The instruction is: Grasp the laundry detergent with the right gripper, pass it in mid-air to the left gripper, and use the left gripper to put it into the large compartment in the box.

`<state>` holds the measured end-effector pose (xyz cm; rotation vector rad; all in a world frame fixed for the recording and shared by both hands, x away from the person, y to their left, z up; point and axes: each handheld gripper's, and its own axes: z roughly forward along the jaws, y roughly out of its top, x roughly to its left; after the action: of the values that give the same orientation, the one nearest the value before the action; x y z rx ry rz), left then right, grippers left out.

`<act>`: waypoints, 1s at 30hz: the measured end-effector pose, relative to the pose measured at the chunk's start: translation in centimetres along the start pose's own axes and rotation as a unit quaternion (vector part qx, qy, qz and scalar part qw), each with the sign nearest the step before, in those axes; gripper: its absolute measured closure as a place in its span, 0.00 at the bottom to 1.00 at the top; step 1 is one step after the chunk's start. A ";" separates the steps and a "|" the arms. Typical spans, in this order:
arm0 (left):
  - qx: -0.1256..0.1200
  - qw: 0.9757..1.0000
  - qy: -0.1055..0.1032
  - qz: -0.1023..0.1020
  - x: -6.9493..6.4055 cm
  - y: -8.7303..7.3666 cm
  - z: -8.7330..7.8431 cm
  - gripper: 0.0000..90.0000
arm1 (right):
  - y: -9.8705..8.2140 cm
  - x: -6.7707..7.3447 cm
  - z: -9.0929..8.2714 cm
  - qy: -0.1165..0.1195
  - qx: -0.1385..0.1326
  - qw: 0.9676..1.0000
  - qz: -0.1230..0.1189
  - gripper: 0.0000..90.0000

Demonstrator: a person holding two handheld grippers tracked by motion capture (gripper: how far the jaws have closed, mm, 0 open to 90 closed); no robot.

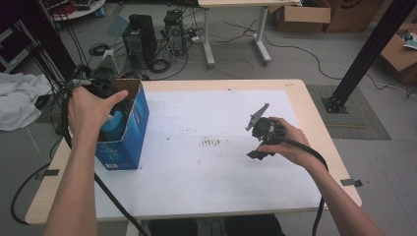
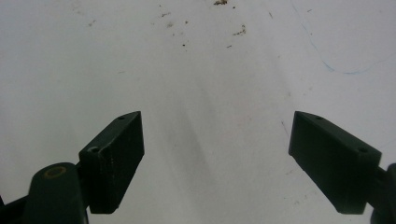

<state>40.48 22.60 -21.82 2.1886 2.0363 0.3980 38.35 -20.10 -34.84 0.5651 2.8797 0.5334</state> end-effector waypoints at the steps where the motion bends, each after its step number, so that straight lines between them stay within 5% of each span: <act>1: -0.004 1.000 -0.001 0.001 -0.1 0.1 -0.3 0.21 | 0.0 0.0 0.0 0.000 0.000 1.000 0.000 0.20; 9: 0.002 0.999 -0.012 0.030 -1.7 1.1 -3.1 0.19 | 0.0 0.0 -0.1 0.002 0.003 1.000 -0.001 0.19; 17: -0.019 0.998 -0.016 0.063 -4.1 1.8 -6.1 0.19 | -0.1 -0.1 -0.2 0.001 0.005 1.000 0.001 0.19; 30: -0.038 0.991 -0.035 0.124 -9.9 3.1 -8.0 0.19 | -0.6 -0.2 -0.4 -0.001 0.003 1.000 0.005 0.20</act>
<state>40.73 11.86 -14.40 2.3780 1.6907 0.4110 38.25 -20.82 -34.70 0.5817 2.8792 0.5254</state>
